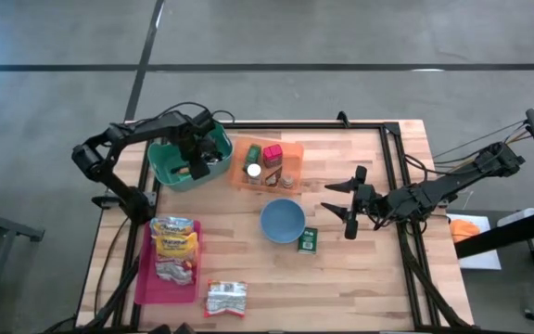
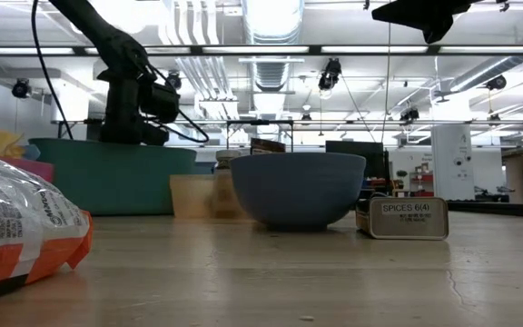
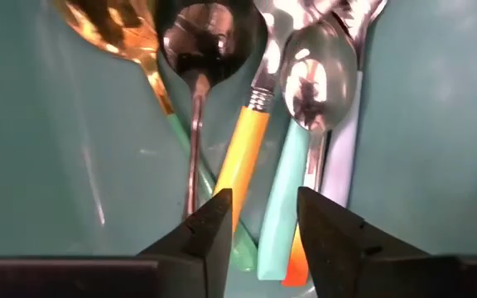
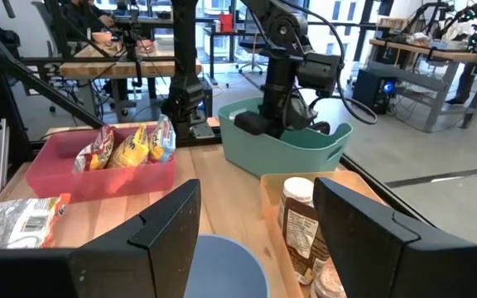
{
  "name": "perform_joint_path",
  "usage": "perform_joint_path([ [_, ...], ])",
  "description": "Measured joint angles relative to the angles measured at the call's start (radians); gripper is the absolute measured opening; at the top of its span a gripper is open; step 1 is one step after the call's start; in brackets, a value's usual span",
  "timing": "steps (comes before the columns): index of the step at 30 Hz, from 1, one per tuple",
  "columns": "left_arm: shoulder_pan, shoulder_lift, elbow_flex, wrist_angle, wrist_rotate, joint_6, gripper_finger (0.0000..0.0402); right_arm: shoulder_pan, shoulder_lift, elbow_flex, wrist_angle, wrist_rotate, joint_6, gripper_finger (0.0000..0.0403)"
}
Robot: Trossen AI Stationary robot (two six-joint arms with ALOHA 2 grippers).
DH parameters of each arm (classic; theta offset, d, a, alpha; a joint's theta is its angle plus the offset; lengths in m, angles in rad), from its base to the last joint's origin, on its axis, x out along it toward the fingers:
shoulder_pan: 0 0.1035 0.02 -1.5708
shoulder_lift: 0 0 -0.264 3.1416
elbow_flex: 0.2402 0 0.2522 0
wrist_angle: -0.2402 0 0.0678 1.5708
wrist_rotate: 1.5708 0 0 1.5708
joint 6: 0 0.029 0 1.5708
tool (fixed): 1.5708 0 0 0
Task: Pick & Place Food Item
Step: Put the orange noodle pack into the pink bin
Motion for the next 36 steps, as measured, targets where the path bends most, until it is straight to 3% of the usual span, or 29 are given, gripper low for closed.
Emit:
perform_joint_path([
  [12,-0.010,-0.004,0.143,-0.201,-0.060,-0.140,0.0167,0.000,0.000,0.000,0.000,0.000,0.000,0.0231],
  [17,-0.095,-0.059,0.170,-0.245,-0.057,-0.219,0.0167,0.000,0.000,0.000,0.000,0.000,-0.007,0.0231],
  [24,-0.367,-0.213,0.169,-0.267,-0.049,-0.336,0.0168,0.000,0.000,0.000,0.002,0.000,-0.008,0.0231],
  [30,-0.684,-0.319,0.169,-0.255,-0.050,-0.597,0.0168,0.000,0.000,0.000,0.013,0.000,-0.002,0.0231],
  [36,-0.955,-0.328,0.169,-0.245,-0.112,-0.905,0.0168,0.000,0.000,0.000,0.013,0.000,0.041,0.0231],
])
